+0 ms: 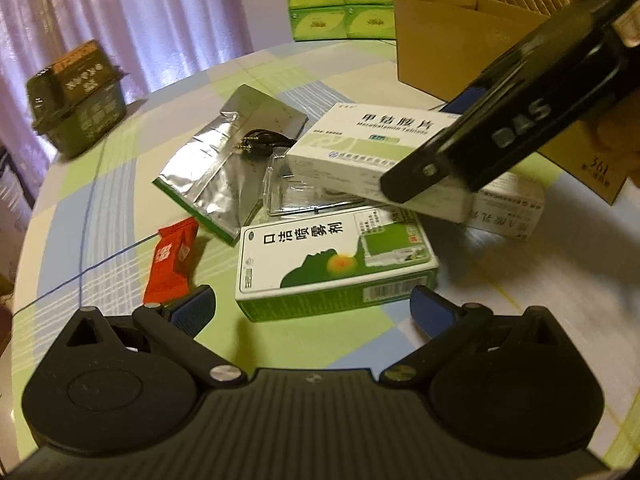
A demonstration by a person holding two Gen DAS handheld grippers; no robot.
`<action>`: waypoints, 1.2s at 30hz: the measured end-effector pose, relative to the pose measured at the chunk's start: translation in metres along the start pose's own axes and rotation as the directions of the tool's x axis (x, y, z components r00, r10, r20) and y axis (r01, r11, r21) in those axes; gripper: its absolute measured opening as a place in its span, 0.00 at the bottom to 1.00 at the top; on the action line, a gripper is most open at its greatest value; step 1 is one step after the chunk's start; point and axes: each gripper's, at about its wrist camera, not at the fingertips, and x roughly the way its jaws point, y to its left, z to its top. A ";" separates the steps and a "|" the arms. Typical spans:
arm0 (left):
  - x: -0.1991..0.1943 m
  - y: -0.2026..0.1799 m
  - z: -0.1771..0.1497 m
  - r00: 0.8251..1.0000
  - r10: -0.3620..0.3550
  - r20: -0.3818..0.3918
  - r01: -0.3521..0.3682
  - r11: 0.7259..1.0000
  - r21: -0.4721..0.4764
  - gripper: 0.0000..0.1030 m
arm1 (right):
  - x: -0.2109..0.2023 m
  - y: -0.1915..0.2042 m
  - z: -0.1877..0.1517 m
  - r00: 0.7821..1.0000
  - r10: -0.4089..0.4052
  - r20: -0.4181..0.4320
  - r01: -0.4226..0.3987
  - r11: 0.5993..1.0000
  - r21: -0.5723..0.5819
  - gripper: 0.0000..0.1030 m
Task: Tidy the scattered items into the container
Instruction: 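Grasp the white medicine box with the right tool while the left tool approaches the green box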
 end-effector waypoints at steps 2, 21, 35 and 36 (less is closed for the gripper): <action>0.005 0.005 0.000 0.999 -0.034 0.001 0.034 0.999 -0.008 0.99 | -0.002 0.000 0.000 1.000 0.002 0.005 -0.002 1.000 0.006 0.72; -0.010 -0.034 0.009 0.995 -0.095 -0.035 0.101 0.966 0.240 0.99 | -0.029 -0.023 -0.011 0.999 -0.031 0.033 0.028 0.996 0.082 0.72; 0.003 -0.040 0.012 0.983 -0.131 -0.130 0.157 0.963 0.219 0.88 | -0.040 -0.022 -0.027 0.999 -0.040 0.008 0.039 0.996 0.080 0.72; -0.001 -0.044 0.009 0.981 -0.133 -0.143 0.162 0.962 0.220 0.87 | -0.041 -0.021 -0.028 0.999 -0.042 0.006 0.041 0.996 0.077 0.72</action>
